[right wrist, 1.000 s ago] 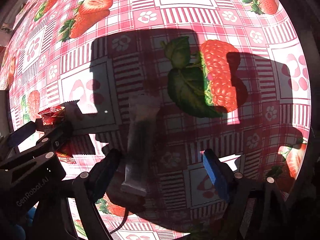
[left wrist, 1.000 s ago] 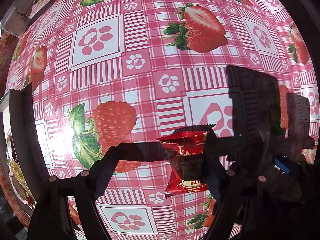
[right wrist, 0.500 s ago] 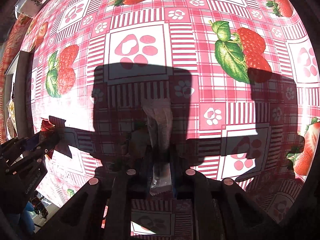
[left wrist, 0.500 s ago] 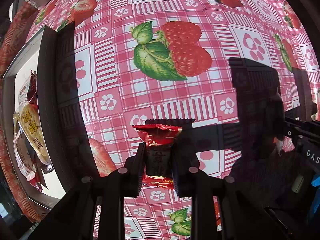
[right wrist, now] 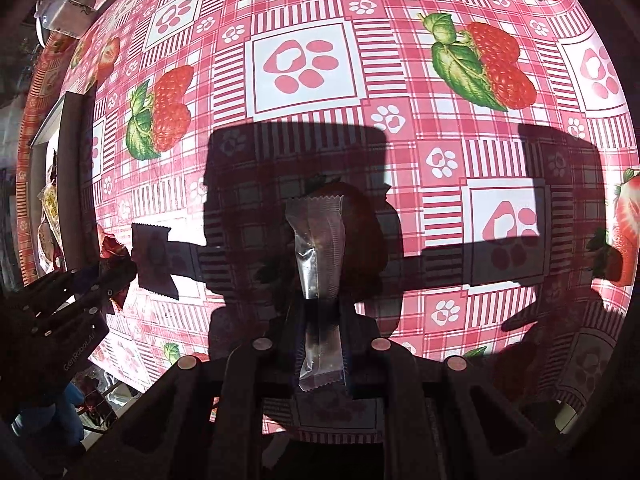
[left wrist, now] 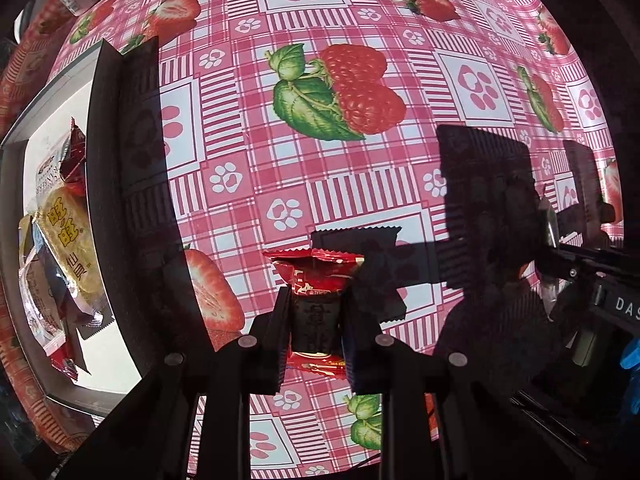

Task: Organize snacks
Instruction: 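Carry the red candy and clear snack toward the white tray with both tools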

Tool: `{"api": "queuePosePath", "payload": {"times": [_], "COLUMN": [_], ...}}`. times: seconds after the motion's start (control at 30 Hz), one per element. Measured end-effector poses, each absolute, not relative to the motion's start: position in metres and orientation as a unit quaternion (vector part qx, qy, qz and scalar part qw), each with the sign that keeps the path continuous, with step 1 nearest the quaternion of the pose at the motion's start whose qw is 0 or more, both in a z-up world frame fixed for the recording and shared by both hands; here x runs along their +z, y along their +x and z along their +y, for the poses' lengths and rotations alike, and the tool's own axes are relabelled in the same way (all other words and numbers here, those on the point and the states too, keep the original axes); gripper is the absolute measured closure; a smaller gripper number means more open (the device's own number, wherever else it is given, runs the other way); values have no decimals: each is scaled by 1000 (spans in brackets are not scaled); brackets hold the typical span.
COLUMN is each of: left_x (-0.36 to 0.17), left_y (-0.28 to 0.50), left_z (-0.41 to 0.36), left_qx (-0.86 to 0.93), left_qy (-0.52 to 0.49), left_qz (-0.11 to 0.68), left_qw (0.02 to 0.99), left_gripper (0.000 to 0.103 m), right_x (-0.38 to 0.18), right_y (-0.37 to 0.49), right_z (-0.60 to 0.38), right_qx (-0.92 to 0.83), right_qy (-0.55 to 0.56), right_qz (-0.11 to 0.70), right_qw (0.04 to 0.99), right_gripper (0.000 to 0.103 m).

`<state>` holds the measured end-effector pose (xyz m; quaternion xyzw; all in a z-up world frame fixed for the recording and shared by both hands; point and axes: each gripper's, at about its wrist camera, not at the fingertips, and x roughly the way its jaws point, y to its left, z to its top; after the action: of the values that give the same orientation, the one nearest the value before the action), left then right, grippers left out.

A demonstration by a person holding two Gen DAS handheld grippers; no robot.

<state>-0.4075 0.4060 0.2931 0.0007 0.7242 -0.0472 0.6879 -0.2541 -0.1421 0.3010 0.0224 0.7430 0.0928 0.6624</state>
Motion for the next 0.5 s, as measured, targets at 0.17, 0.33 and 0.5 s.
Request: {"api": "queuePosePath", "payload": {"times": [0.17,0.33,0.5], "left_x": [315,335,340], "left_y": [-403,-406,-422], "left_z": [431,444,474], "left_qx": [-58,-63,-58], "left_qy": [-2,-17,-32], "left_qz": [709,698,695], "left_qw": [703,713,716], "left_gripper": [78,78,78], "right_x": [316,329,325], "right_y": [-252,-251,-244], "right_z": [-141,-129,-118], "right_qx": [100,109,122], "right_qy": [28,20,4], "right_qz": [740,739,736], "right_qw": [665,665,666], "right_gripper": [86,86,86]}}
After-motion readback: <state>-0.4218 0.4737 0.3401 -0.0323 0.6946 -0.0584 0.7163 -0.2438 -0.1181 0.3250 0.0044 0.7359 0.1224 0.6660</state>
